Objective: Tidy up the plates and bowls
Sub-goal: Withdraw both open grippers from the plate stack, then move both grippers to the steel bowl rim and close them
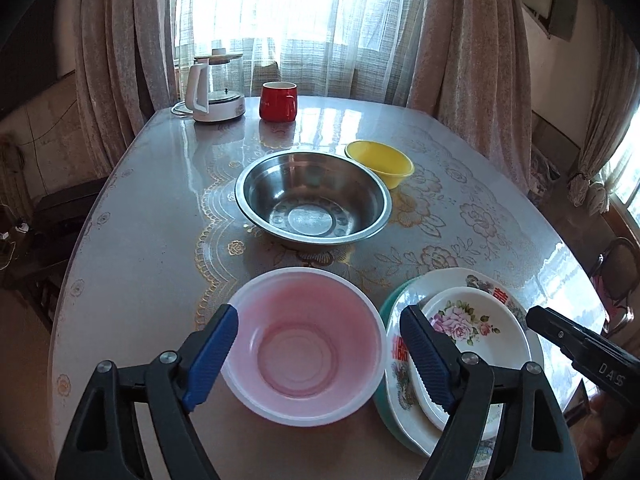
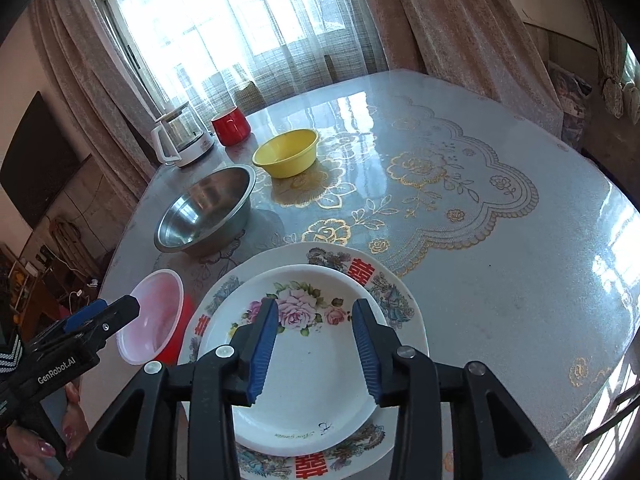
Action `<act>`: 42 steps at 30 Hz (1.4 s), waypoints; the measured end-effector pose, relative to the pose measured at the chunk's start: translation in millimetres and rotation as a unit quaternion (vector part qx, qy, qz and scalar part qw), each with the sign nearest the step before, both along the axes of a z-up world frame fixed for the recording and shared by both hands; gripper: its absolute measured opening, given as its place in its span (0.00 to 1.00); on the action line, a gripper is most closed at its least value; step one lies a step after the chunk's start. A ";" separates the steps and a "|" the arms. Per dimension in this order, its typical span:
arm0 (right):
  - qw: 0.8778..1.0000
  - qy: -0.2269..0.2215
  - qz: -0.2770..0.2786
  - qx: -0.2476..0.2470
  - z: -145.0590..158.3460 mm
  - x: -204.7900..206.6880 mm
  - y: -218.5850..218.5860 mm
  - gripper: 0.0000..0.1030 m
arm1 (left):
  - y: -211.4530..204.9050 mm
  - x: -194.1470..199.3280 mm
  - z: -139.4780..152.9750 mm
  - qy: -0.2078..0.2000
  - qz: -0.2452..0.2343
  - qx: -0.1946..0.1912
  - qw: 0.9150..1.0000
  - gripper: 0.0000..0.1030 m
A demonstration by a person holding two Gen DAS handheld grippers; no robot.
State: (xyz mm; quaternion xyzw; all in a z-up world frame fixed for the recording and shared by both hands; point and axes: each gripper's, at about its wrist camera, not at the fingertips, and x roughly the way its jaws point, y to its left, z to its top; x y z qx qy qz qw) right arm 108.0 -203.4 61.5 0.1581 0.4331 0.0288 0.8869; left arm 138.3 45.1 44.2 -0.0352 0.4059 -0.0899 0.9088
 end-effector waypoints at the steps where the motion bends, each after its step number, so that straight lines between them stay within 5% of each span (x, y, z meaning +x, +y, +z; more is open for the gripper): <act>1: 1.000 0.000 0.004 0.008 0.2 6.0 1.2 0.38 | 6.0 7.1 0.9 0.003 0.008 -0.001 1.000 0.82; 12: 0.999 0.015 0.030 0.032 3.5 73.7 32.5 0.38 | 58.3 93.8 -11.0 0.057 0.097 -0.063 0.992 0.82; 24: 0.991 0.079 0.023 0.105 -28.2 154.3 65.3 0.38 | 72.7 147.8 -40.1 0.089 0.182 -0.044 0.978 0.83; 28: 0.987 0.108 0.013 0.122 -46.6 173.7 69.4 0.38 | 64.4 158.0 -44.7 0.081 0.167 -0.004 0.983 0.84; 33: 0.982 0.124 0.008 0.146 -62.5 185.7 67.9 0.38 | 58.8 167.3 -53.5 0.097 0.131 -0.003 0.987 0.84; 42: 0.978 0.138 0.018 0.154 -76.5 196.0 72.6 0.28 | 60.1 173.4 -54.4 0.106 0.108 -0.075 0.986 0.82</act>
